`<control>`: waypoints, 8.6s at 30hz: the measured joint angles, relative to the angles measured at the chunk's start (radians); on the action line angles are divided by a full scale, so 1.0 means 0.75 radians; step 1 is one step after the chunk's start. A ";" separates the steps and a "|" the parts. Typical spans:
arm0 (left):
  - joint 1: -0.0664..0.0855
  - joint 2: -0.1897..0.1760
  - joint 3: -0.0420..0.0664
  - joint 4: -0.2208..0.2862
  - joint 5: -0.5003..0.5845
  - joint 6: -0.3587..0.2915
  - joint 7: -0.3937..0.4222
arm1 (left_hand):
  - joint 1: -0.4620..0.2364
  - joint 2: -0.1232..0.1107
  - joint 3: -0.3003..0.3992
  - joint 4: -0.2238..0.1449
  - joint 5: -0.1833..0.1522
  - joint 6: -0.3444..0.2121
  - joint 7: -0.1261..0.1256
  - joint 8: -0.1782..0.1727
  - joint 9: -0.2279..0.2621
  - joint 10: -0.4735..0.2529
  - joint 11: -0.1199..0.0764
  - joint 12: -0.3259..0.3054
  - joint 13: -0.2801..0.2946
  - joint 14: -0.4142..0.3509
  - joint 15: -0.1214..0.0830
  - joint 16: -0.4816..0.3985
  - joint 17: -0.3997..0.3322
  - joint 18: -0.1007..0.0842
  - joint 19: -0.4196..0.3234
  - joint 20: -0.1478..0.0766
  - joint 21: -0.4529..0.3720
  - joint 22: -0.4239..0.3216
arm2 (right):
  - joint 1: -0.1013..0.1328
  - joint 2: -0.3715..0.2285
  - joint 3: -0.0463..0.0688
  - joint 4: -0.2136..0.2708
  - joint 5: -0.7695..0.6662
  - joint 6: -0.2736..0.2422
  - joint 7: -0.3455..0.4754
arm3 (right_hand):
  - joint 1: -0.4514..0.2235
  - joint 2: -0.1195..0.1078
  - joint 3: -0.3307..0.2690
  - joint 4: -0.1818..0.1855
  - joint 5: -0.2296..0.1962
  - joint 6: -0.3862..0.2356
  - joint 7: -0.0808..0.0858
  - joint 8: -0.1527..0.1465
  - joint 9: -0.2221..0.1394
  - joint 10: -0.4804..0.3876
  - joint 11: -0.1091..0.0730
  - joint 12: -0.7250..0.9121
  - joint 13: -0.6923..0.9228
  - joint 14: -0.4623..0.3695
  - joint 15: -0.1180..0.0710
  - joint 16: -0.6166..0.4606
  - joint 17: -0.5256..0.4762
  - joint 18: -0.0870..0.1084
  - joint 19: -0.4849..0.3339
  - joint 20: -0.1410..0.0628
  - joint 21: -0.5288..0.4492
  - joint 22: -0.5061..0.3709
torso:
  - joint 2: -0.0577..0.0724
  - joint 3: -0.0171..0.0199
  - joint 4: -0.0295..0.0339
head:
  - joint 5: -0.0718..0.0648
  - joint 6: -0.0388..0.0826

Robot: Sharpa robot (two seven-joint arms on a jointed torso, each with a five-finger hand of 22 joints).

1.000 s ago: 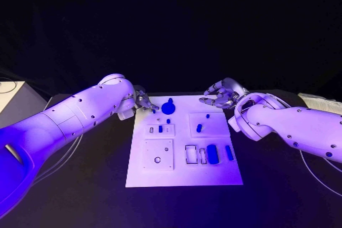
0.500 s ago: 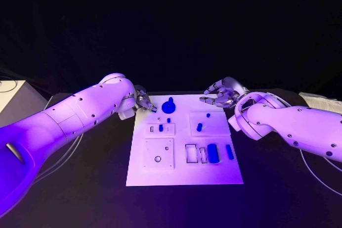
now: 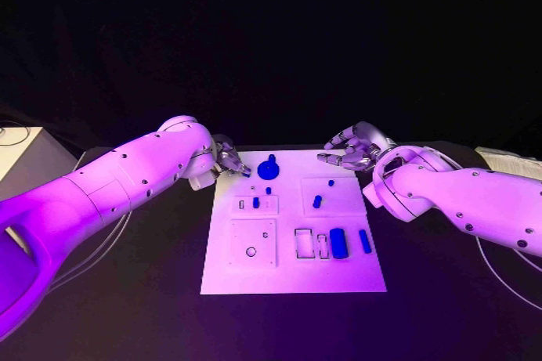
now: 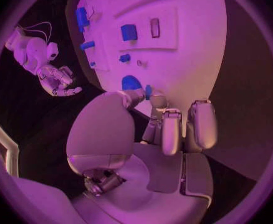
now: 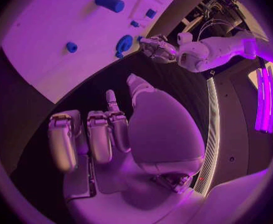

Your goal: Assemble the parts on the task board

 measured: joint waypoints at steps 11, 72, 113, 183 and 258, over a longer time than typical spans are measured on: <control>-0.001 -0.139 -0.004 0.187 0.111 -0.017 0.000 | -0.051 -0.023 0.064 -0.053 0.027 -0.003 0.003 0.022 0.047 0.019 -0.001 0.013 0.015 0.000 0.000 0.005 0.000 0.000 0.010 0.000 0.005 0.008 | -0.001 -0.001 0.000 -0.008 0.000 0.001 -0.001 | 0.000 0.000 0.000 0.000 0.007 0.000 0.000 0.000 0.001 0.000 0.000 0.000 0.000 0.000 0.000 0.000 0.000 0.000 0.000 0.000 0.000 0.000 | -0.009 -0.0003 0.0088 | 0.002 0.000; -0.074 -0.270 -0.162 0.538 -0.086 -0.119 -0.001 | -0.140 -0.045 0.108 -0.098 0.153 0.031 -0.011 0.042 0.062 0.076 -0.019 0.044 0.043 0.000 -0.010 0.023 0.000 0.000 0.020 -0.010 0.010 0.018 | -0.013 -0.002 -0.001 -0.023 -0.024 -0.004 -0.013 | 0.000 0.000 0.009 -0.002 0.054 0.000 0.000 0.010 0.002 0.000 0.000 0.000 0.000 0.000 0.000 0.000 0.000 0.000 0.000 0.000 -0.020 -0.001 | -0.043 -0.0102 0.0430 | 0.003 -0.046; -0.081 -0.251 -0.163 0.501 -0.110 -0.144 -0.004 | -0.143 -0.038 0.108 -0.098 0.163 0.031 -0.011 0.052 0.065 0.076 -0.018 0.043 0.048 0.000 -0.010 0.023 0.000 0.000 0.029 -0.010 0.016 0.018 | -0.013 -0.005 -0.001 -0.017 -0.025 -0.004 -0.016 | 0.000 0.000 0.013 -0.006 0.054 0.000 0.000 0.010 0.001 0.000 0.000 0.000 0.000 0.000 0.000 0.000 0.000 0.000 0.000 0.000 -0.020 0.000 | -0.042 -0.0116 0.0437 | -0.003 -0.051; -0.080 -0.248 -0.163 0.512 -0.135 -0.114 -0.012 | -0.193 -0.035 0.108 -0.098 0.244 0.038 -0.016 0.074 0.076 0.115 -0.025 0.074 0.084 0.000 -0.019 0.038 0.000 0.000 0.043 -0.014 0.032 0.017 | -0.013 -0.009 -0.001 -0.016 -0.026 -0.004 -0.019 | -0.007 -0.007 0.024 -0.002 0.067 0.000 0.000 0.021 0.003 0.000 0.000 0.000 0.000 0.000 0.000 0.000 0.000 0.000 0.000 0.000 -0.020 0.000 | -0.041 -0.0107 0.0430 | -0.002 -0.067; -0.079 -0.236 -0.160 0.491 -0.148 -0.099 -0.014 | -0.296 -0.054 0.191 -0.220 0.315 0.067 -0.042 0.084 0.062 0.138 -0.043 0.090 0.105 0.000 -0.038 0.048 0.000 0.000 0.058 -0.028 0.036 0.017 | -0.014 -0.006 -0.001 -0.014 -0.027 -0.004 -0.019 | -0.007 -0.007 0.024 -0.002 0.067 0.000 0.000 0.021 0.002 0.000 0.000 0.000 0.001 0.000 0.000 0.000 0.000 0.000 0.000 0.000 -0.020 0.000 | -0.042 -0.0129 0.0437 | 0.003 -0.081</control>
